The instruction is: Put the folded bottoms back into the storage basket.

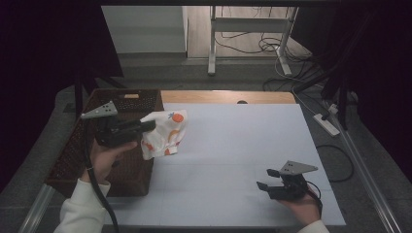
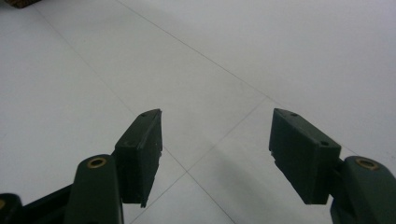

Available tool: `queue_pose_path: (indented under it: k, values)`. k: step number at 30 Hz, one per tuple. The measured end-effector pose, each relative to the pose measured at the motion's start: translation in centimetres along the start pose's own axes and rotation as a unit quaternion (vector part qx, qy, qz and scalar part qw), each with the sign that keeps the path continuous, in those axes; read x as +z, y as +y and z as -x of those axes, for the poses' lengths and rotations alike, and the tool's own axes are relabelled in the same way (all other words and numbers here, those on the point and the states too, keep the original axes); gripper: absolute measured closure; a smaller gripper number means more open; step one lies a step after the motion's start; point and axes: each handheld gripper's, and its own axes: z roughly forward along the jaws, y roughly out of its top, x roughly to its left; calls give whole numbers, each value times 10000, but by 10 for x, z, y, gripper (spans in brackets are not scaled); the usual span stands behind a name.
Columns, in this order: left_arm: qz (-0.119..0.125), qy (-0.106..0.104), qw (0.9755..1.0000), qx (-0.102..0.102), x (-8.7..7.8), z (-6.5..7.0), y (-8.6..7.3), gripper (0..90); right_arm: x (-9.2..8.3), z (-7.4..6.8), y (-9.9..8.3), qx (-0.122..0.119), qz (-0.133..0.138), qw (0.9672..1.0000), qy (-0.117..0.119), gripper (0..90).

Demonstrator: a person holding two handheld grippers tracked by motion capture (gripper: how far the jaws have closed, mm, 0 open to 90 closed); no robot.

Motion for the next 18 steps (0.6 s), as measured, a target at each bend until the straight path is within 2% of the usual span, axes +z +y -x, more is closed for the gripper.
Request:
queue_pose_path:
  k: [7, 18]
  values:
    - [28, 63, 10000, -47, -6, -3, -2, 704, 0, 0, 0, 2, -2, 10000, -5, 351]
    - [91, 278, 9994, -185, -27, -13, -10, 704, 0, 1, 0, 21, 10, 10000, 9, 351]
